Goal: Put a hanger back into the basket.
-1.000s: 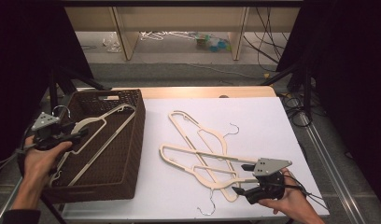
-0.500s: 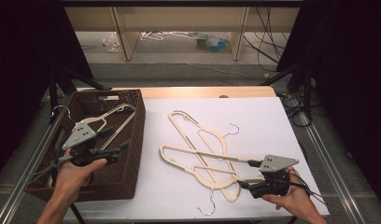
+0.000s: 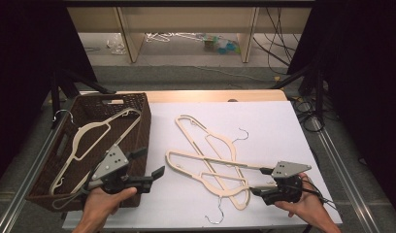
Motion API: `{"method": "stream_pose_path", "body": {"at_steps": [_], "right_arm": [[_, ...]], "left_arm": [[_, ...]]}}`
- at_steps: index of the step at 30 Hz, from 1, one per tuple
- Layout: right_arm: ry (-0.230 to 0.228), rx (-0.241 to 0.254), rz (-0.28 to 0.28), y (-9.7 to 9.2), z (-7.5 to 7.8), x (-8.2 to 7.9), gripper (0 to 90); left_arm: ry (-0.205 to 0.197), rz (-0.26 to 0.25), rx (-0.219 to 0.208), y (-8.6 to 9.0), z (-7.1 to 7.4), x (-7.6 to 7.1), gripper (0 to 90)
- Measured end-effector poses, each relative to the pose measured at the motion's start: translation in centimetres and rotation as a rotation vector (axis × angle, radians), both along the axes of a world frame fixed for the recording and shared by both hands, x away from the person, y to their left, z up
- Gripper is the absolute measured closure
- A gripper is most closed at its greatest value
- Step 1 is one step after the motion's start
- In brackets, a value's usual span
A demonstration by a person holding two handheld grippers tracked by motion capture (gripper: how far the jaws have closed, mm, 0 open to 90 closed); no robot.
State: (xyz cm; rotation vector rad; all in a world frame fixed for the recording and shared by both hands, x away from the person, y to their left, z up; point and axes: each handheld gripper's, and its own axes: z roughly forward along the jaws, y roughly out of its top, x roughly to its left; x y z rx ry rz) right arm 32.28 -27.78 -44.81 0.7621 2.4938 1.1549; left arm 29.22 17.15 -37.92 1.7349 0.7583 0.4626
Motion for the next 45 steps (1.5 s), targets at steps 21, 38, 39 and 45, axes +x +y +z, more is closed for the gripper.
{"method": "stream_pose_path", "body": {"at_steps": [21, 38, 39, 45], "right_arm": [[0.035, 0.007, -0.001, 0.0, -0.5, -0.1, 19.2], [0.090, -0.095, 0.012, -0.4, -2.1, 1.3, 25.8], [0.104, -0.101, 0.007, -0.4, -2.2, 1.4, 26.2], [0.141, -0.135, 0.074, -0.1, -3.0, 2.0, 37.9]], "left_arm": [[0.044, -0.071, 0.086, -3.2, -5.8, -1.7, 17.0], [0.043, -0.095, 0.132, -3.6, -6.7, -2.0, 17.2], [0.040, -0.094, 0.122, -3.7, -6.7, -2.0, 17.2], [0.045, -0.110, 0.136, -3.5, -6.8, -2.0, 18.3]]}}
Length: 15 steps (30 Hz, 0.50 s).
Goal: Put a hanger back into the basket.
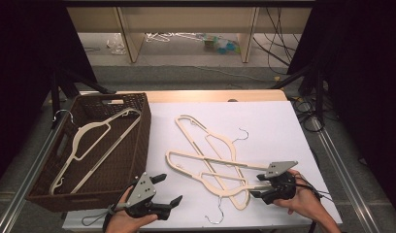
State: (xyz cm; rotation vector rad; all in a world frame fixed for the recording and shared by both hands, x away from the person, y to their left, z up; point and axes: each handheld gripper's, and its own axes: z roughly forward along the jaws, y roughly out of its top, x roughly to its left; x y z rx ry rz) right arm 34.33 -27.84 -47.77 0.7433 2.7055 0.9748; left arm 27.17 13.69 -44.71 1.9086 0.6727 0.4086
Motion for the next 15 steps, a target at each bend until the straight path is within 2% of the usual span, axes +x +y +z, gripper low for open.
{"method": "stream_pose_path", "body": {"at_steps": [2, 7, 9, 10, 11, 12, 15], "right_arm": [[0.000, -0.027, 0.023, 0.1, -0.2, 0.0, 39.4], [0.002, -0.050, 0.063, 0.0, 0.0, -0.3, 52.8], [0.001, -0.061, 0.112, 0.1, 0.2, -0.6, 60.6], [0.001, -0.061, 0.112, 0.1, 0.2, -0.6, 60.6], [-0.002, -0.077, 0.156, 0.3, 0.3, -0.8, 65.9], [-0.013, -0.085, 0.169, 0.4, 0.3, -0.8, 66.9], [-0.003, -0.105, 0.197, 0.6, 0.5, -1.1, 71.4]], "left_arm": [[0.006, 0.002, 0.006, -0.1, -0.1, -0.1, 18.3], [0.009, -0.007, 0.011, -0.3, -0.2, 0.0, 18.2], [0.011, -0.007, 0.013, -0.3, -0.2, 0.0, 18.2], [0.011, -0.007, 0.013, -0.3, -0.2, 0.0, 18.3], [0.003, -0.009, 0.023, -0.2, -0.2, 0.1, 18.4], [0.010, -0.003, 0.016, -0.2, -0.2, 0.1, 18.5], [0.017, -0.007, 0.013, -0.2, -0.3, 0.1, 18.6]]}}
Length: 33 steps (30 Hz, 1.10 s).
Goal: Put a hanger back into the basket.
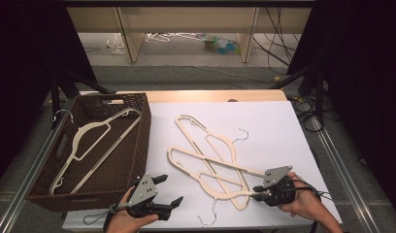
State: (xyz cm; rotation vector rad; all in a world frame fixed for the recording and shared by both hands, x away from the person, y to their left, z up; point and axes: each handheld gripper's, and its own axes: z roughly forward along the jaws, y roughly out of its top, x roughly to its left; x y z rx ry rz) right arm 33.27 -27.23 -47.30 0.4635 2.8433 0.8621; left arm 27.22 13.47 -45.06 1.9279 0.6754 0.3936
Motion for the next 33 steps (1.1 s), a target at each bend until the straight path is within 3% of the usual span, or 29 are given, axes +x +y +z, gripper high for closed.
{"method": "stream_pose_path", "body": {"at_steps": [3, 8, 12, 16, 19, 22, 23, 24, 25, 33], "right_arm": [[0.004, -0.035, 0.037, 0.4, 0.2, 0.1, 72.9], [0.013, -0.029, 0.061, 0.5, 0.1, 0.4, 72.3], [0.017, -0.033, 0.069, 0.5, 0.1, 0.5, 73.3], [-0.009, -0.063, 0.103, 0.9, 0.4, 0.2, 78.0], [-0.038, -0.091, 0.144, 1.3, 0.9, 0.0, 79.2], [-0.024, -0.072, 0.158, 1.5, 1.5, -0.2, 79.2], [-0.032, -0.064, 0.154, 1.4, 2.1, -0.5, 79.2], [-0.032, -0.061, 0.157, 1.4, 2.4, -0.5, 79.2], [-0.024, -0.060, 0.158, 1.4, 2.6, -0.6, 79.2], [-0.022, -0.060, 0.161, 1.5, 4.1, -1.2, 79.2]], "left_arm": [[0.001, -0.003, 0.004, -0.1, 0.0, 0.1, 18.7], [0.003, -0.011, 0.018, -0.4, -0.2, 0.2, 19.0], [-0.017, -0.021, 0.050, -1.0, -0.5, 0.8, 19.3], [-0.039, -0.047, 0.113, -1.7, -1.0, 1.1, 20.3], [-0.056, -0.087, 0.194, -2.3, -1.2, 1.5, 21.9], [-0.070, -0.100, 0.191, -3.1, -1.5, 1.7, 24.6], [-0.079, -0.116, 0.209, -3.4, -1.6, 1.8, 25.8], [-0.101, -0.151, 0.272, -4.0, -1.9, 2.1, 26.0], [-0.117, -0.169, 0.297, -4.4, -2.1, 2.3, 26.0], [-0.156, -0.221, 0.392, -6.6, -3.0, 3.1, 26.4]]}}
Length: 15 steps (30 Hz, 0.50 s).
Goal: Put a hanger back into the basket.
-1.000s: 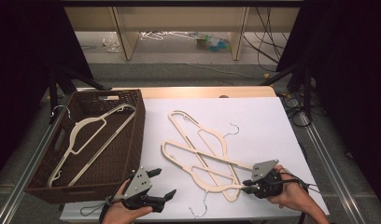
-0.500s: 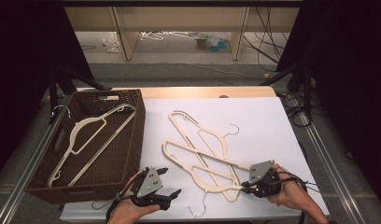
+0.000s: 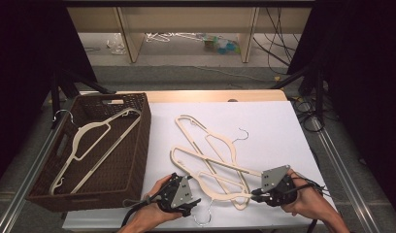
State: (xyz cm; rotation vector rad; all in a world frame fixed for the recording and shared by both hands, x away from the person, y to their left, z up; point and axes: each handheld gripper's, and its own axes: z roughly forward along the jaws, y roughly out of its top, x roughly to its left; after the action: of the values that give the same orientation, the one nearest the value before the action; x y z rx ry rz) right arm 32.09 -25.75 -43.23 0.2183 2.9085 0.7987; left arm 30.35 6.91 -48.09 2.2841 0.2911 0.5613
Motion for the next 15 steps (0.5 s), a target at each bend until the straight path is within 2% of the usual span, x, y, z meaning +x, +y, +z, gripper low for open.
{"method": "stream_pose_path", "body": {"at_steps": [1, 2, 5, 7, 8, 9, 10, 15], "right_arm": [[0.000, 0.000, 0.000, 0.0, 0.0, 0.0, 79.2], [0.003, -0.005, 0.005, 0.0, 0.2, -0.1, 79.2], [0.003, -0.005, 0.009, 0.1, 0.5, -0.2, 79.2], [0.001, -0.001, 0.012, 0.1, 0.7, -0.3, 79.2], [0.001, -0.001, 0.012, 0.1, 0.7, -0.3, 79.2], [-0.001, -0.003, 0.010, 0.1, 0.7, -0.3, 79.2], [-0.001, 0.002, 0.014, 0.1, 0.8, -0.3, 79.2], [0.003, 0.004, 0.015, 0.1, 0.7, -0.2, 79.2]], "left_arm": [[0.000, 0.000, 0.000, 0.0, 0.0, 0.0, 26.3], [-0.029, -0.007, 0.015, -0.4, -0.1, 0.2, 26.6], [-0.042, -0.021, 0.024, -0.8, -0.2, 0.4, 27.6], [-0.076, -0.038, 0.061, -1.5, -0.5, 0.6, 29.1], [-0.076, -0.038, 0.061, -1.5, -0.5, 0.6, 30.2], [-0.087, -0.048, 0.091, -1.7, -0.5, 0.8, 30.2], [-0.091, -0.046, 0.098, -1.8, -0.7, 1.0, 31.3], [-0.113, -0.080, 0.110, -2.4, -0.7, 1.2, 35.3]]}}
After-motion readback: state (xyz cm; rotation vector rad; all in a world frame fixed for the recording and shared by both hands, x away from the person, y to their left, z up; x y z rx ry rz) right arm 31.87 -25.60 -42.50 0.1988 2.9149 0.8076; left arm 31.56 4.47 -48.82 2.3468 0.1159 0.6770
